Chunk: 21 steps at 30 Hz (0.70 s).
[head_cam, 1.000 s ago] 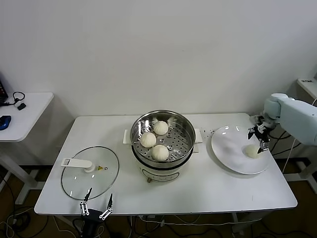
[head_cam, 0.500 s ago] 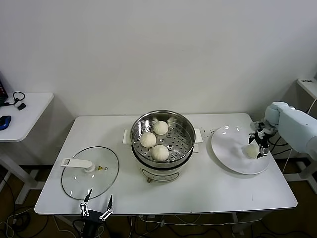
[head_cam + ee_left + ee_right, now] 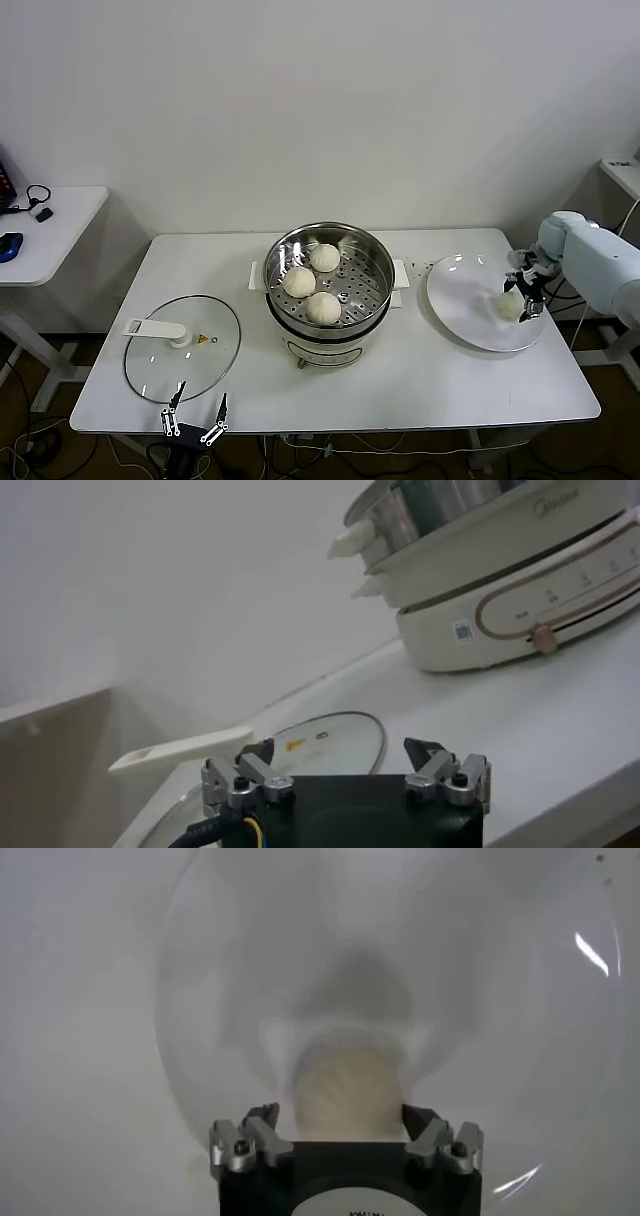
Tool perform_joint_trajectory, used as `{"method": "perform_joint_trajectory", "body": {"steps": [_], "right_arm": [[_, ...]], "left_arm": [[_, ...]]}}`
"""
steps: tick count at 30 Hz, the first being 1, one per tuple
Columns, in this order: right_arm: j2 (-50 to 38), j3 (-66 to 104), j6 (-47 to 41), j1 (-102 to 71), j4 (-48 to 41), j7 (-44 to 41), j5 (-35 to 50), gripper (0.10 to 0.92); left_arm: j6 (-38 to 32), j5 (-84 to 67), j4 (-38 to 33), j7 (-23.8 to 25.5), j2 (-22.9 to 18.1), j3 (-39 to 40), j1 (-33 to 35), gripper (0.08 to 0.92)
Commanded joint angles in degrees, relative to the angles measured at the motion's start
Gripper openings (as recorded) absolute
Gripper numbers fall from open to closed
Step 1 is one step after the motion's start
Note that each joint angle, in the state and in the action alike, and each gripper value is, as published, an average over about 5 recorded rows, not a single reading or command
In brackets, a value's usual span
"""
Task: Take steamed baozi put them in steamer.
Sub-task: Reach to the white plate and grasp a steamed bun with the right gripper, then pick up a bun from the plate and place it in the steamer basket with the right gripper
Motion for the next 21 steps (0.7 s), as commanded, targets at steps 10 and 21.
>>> {"method": "perform_joint_trajectory", "body": {"steps": [10, 21], "right_arm": [[-1.2, -1.1, -0.2, 2.3, 1.9, 0.4, -0.5, 0.641], [-9.2, -34.5, -12.7, 30.7, 32.7, 4.3, 25.2, 0.624]], "left_arm": [[0.0, 0.3, -0.6, 0.0, -0.1, 0.1, 0.2, 0.823], [0.1, 0.3, -1.0, 0.0, 0.3, 0.4, 0.3, 0.823]]}}
